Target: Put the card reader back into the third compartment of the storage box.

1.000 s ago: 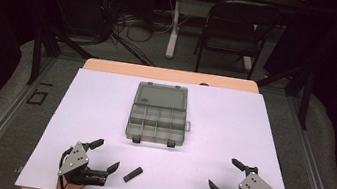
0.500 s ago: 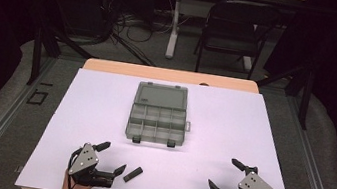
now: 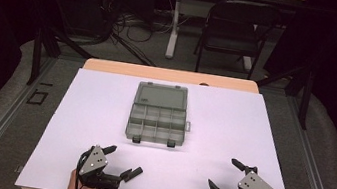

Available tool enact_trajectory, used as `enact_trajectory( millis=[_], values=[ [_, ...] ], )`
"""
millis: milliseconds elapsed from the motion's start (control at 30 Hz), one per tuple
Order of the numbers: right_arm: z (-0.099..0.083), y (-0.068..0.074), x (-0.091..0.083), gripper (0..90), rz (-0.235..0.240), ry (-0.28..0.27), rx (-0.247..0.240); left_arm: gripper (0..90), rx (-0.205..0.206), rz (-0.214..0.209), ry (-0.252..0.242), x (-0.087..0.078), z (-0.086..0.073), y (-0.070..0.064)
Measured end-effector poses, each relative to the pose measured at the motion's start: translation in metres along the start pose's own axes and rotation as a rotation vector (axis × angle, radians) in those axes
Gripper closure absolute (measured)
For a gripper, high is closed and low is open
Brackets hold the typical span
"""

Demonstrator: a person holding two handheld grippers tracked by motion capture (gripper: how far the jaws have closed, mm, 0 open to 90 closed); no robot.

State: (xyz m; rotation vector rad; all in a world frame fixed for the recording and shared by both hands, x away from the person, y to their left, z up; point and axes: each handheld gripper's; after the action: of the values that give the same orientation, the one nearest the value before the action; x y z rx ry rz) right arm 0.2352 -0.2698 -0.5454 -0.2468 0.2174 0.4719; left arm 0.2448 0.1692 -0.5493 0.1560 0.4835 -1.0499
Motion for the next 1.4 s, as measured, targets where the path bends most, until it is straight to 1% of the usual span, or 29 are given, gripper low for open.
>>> enact_trajectory(
  millis=[200,267,400,533,567,633,667,700,733,867,1000,1067,1100,1167,1267,1300,1333,1400],
  values=[
    [0.0,0.0,0.0,0.2,-0.003,0.004,-0.003,9.9,-0.006,0.007,0.034,0.007,0.001,-0.004],
    [0.0,0.0,0.0,0.2,-0.003,0.003,-0.004,9.9,-0.009,0.006,0.038,0.007,0.0,-0.005],
    [0.0,0.0,0.0,0.3,-0.006,0.003,-0.006,9.9,-0.022,0.009,0.075,0.011,0.0,-0.007],
    [0.0,-0.001,0.0,0.3,-0.008,0.001,-0.01,10.0,-0.028,0.011,0.088,0.013,-0.001,-0.009],
    [0.0,-0.001,-0.001,0.3,-0.009,0.002,-0.01,10.0,-0.025,0.009,0.096,0.014,-0.001,-0.01],
    [0.0,-0.001,-0.001,0.3,-0.008,0.002,-0.011,10.4,-0.014,0.017,0.127,0.017,-0.002,-0.012],
    [0.0,-0.001,-0.001,0.3,-0.009,0.003,-0.01,11.5,-0.014,0.017,0.127,0.017,-0.002,-0.012],
    [0.0,-0.001,-0.001,0.3,-0.009,0.003,-0.009,13.8,-0.021,0.015,0.142,0.019,-0.003,-0.014],
    [0.0,-0.001,-0.001,0.3,-0.009,0.002,-0.01,15.1,-0.019,0.015,0.149,0.02,-0.003,-0.014],
    [-0.001,-0.001,0.0,0.4,-0.009,0.002,-0.008,22.1,-0.016,0.014,0.162,0.022,-0.004,-0.017],
    [-0.001,-0.001,0.0,0.4,-0.01,0.008,-0.009,32.7,-0.032,0.008,0.178,0.024,-0.005,-0.018],
    [-0.001,-0.001,0.0,0.4,-0.009,0.008,-0.01,34.4,-0.031,0.008,0.183,0.024,-0.005,-0.019],
    [-0.001,-0.001,0.0,0.4,-0.01,0.008,-0.01,40.5,-0.023,0.002,0.19,0.025,-0.006,-0.02],
    [-0.001,-0.001,0.0,0.4,-0.007,0.006,-0.004,44.9,-0.02,-0.002,0.199,0.026,-0.006,-0.023],
    [-0.001,-0.001,0.0,0.4,-0.008,0.007,-0.007,50.0,-0.023,-0.005,0.203,0.027,-0.006,-0.024],
    [-0.001,-0.001,0.0,0.4,-0.009,0.007,-0.007,50.0,-0.022,-0.005,0.204,0.027,-0.006,-0.024],
    [-0.001,-0.001,0.0,0.4,-0.009,0.005,-0.008,53.8,-0.036,-0.008,0.205,0.028,-0.007,-0.024],
    [-0.001,-0.001,-0.001,0.4,-0.01,0.006,-0.009,56.9,-0.044,-0.012,0.205,0.028,-0.007,-0.023]
  ],
)
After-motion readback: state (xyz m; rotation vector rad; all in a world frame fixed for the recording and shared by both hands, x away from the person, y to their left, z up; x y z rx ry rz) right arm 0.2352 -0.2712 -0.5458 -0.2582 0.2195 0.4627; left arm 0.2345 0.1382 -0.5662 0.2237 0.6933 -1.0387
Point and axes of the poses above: each handheld gripper's, and its own axes: x roughly forward along the jaws, z roughly out of its top, y roughly to its left, and after that the axes turned 14 degrees about -z, right-handed
